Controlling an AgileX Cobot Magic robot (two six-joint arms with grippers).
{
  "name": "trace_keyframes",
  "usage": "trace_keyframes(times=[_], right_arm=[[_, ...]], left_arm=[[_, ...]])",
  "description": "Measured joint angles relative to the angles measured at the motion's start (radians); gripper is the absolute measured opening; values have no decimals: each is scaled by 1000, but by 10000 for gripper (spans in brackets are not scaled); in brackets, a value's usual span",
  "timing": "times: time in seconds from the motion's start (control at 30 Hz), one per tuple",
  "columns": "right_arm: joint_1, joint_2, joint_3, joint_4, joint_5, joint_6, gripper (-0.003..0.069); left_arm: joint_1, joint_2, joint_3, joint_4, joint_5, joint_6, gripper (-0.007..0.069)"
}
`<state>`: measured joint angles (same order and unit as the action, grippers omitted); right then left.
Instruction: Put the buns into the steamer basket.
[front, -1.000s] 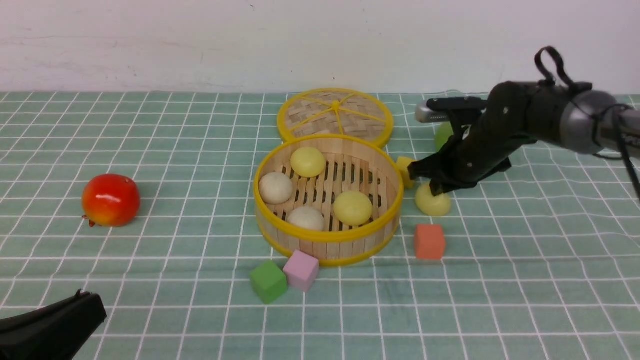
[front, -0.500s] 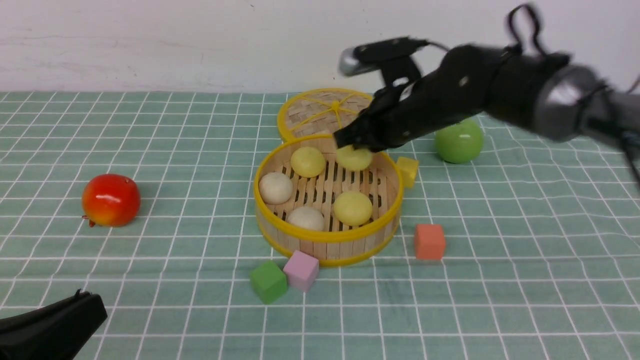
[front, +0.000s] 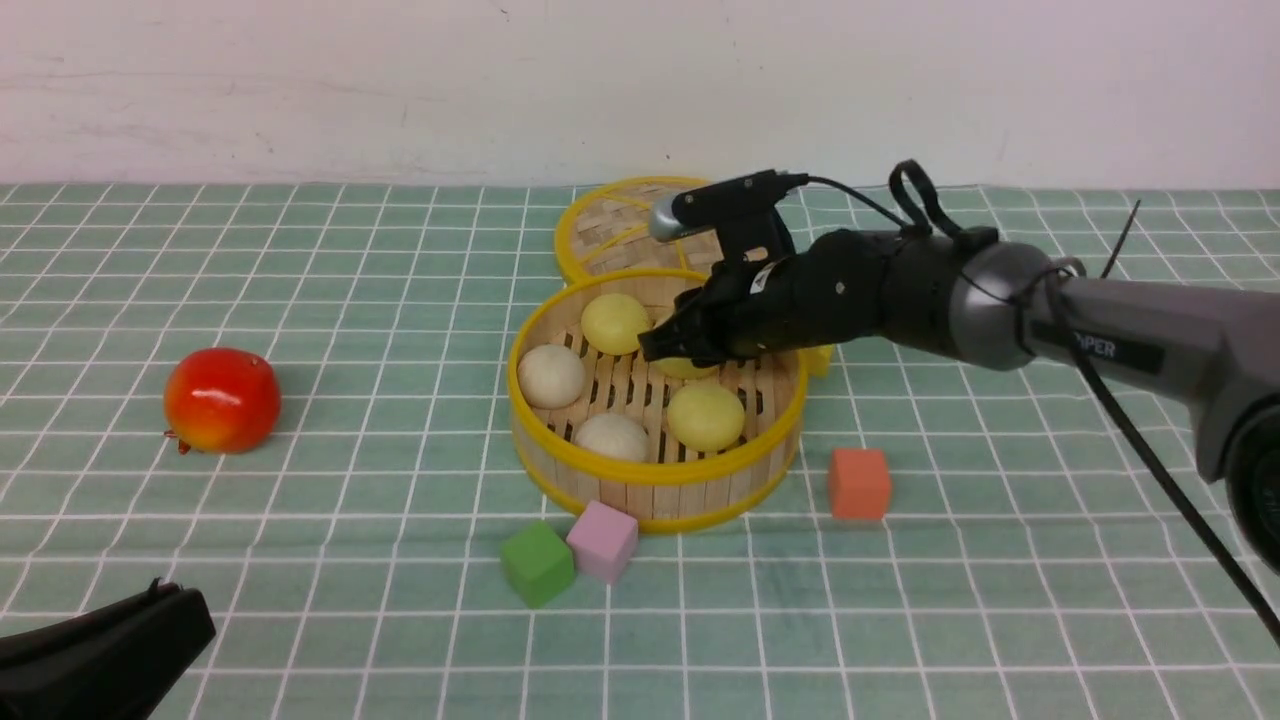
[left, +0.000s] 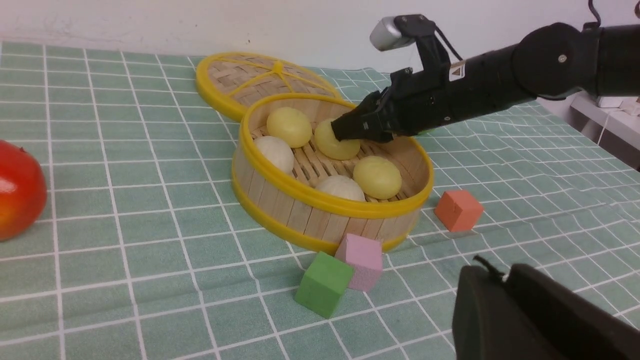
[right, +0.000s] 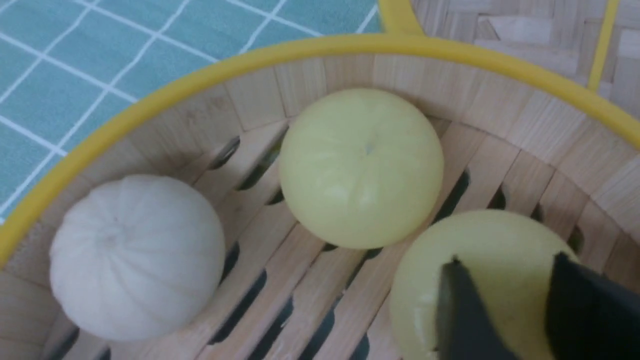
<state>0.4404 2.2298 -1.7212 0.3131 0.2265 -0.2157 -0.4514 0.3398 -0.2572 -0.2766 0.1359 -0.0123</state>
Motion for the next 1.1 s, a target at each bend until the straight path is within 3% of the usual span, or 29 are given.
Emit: trace_keyframes(times=[0.07, 0.1, 0.17, 0.3, 0.4, 0.5, 0.63, 0.77, 0.87, 1.1], right_arm=[[0, -23, 0, 0, 30, 0, 395], [0, -27, 0, -1, 35, 0, 404], [-1, -106, 1, -16, 146, 0, 492], [-12, -275, 1, -58, 407, 28, 506], [-25, -421, 11, -124, 694, 95, 441], [-27, -560, 89, -200, 893, 174, 319], [-27, -743, 274, -247, 951, 259, 138], [-27, -901, 425, -252, 952, 305, 20], [-27, -990, 505, -244, 985, 314, -19], [-27, -1120, 548, -239, 1022, 314, -20]], left_arm=[[0, 0, 0, 0, 0, 0, 57], [0, 0, 0, 0, 0, 0, 57], [0, 0, 0, 0, 0, 0, 57], [0, 0, 0, 0, 0, 0, 59], [0, 0, 0, 0, 0, 0, 62], [0, 0, 0, 0, 0, 0, 68], [0, 0, 0, 0, 0, 0, 73], [0, 0, 0, 0, 0, 0, 77], [0, 0, 0, 0, 0, 0, 81], [0, 0, 0, 0, 0, 0, 90]])
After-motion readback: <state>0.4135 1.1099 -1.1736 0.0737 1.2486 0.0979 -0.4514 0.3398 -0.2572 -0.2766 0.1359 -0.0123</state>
